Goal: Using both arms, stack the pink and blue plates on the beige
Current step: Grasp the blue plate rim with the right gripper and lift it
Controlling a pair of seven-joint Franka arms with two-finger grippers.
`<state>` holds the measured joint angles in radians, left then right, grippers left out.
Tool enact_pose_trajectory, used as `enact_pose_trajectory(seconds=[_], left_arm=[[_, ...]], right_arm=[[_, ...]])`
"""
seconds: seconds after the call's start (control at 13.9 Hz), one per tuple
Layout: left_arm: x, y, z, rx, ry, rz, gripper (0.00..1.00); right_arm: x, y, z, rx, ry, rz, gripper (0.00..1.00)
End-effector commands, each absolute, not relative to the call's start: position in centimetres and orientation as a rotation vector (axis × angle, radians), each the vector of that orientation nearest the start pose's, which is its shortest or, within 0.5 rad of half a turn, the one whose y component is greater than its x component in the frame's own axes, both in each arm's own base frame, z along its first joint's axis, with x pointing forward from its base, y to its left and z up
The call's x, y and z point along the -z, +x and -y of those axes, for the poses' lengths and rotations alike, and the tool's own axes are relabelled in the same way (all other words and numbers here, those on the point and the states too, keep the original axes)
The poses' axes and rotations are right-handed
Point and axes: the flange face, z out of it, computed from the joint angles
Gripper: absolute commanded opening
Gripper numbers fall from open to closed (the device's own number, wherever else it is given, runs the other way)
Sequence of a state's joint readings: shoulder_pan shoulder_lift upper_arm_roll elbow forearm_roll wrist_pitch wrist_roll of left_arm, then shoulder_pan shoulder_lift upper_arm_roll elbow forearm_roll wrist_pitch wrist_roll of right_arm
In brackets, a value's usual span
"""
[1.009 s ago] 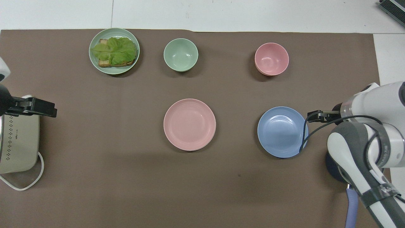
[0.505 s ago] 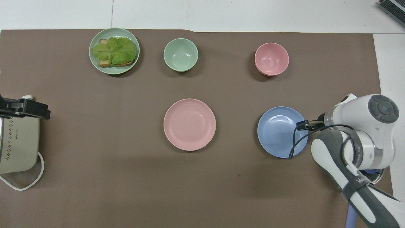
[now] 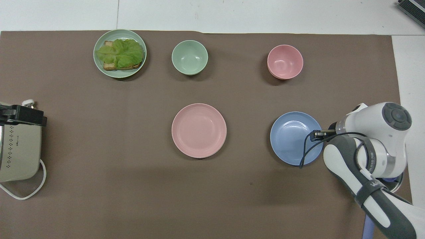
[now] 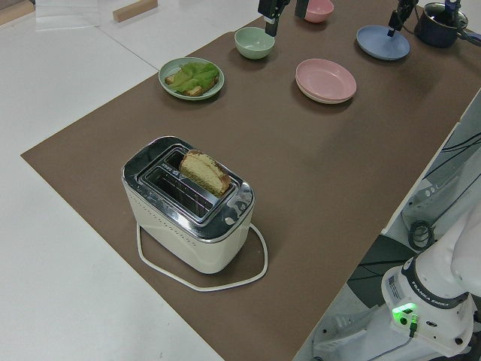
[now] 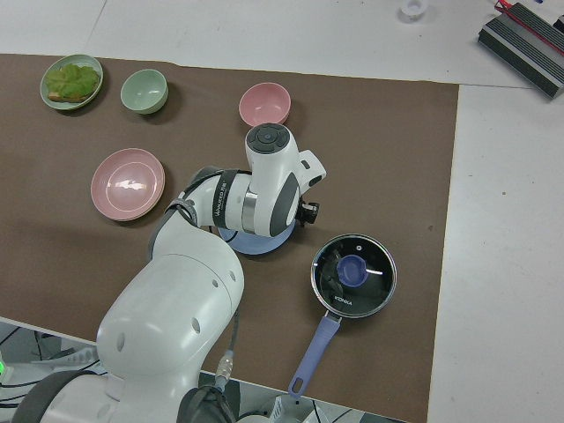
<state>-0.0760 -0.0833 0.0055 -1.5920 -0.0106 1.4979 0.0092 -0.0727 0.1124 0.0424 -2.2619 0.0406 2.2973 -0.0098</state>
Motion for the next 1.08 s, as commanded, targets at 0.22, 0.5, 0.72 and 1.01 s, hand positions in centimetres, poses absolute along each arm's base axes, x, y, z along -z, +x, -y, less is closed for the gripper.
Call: enact_pose_trajectory(seconds=[0.22,0.5,0.72,1.01], left_arm=[[-66.0,51.4,3.4,-0.022,-3.141,-0.128,1.0],[-66.1,51.4,3.6,-0.019,-3.14,-0.133,1.0],[-66.1,51.4,3.4,-0.019,-3.141,-0.128,1.0],[-66.1,51.4,3.4,-0.019,-3.141,-0.128,1.0]], right_arm=[[-30.3,52.0,2.1,-0.108,-3.063,-0.046,0.0],[-31.4,52.1,2.1,-0.094,-3.063,-0.044,0.0],[-35.3,52.7,1.6,-0.064,-3.062,-0.024,0.0],[-41.1,54.2,-1.5,-0.049,-2.958,-0.043,0.0]])
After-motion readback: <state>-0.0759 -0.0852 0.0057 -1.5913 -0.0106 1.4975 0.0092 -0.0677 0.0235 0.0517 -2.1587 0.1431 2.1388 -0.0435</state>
